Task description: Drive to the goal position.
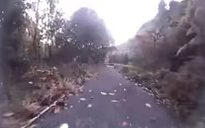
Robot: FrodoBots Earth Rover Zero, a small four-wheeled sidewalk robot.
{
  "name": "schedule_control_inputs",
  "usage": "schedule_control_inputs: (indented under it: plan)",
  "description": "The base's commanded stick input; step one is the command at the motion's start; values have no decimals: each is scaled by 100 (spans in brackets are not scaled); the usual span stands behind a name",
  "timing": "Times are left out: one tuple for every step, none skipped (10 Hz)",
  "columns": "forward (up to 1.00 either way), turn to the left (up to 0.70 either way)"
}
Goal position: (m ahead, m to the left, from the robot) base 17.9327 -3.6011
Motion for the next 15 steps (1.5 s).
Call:
schedule_control_inputs:
  plan:
    - [85,0]
    - [85,-10]
    - [85,-32]
    - [85,-32]
    - [85,-27]
    - [85,-17]
    - [85,-7]
    - [85,0]
    - [85,0]
    - [85,0]
    - [85,0]
    - [85,0]
    - [85,0]
    - [85,0]
    - [85,0]
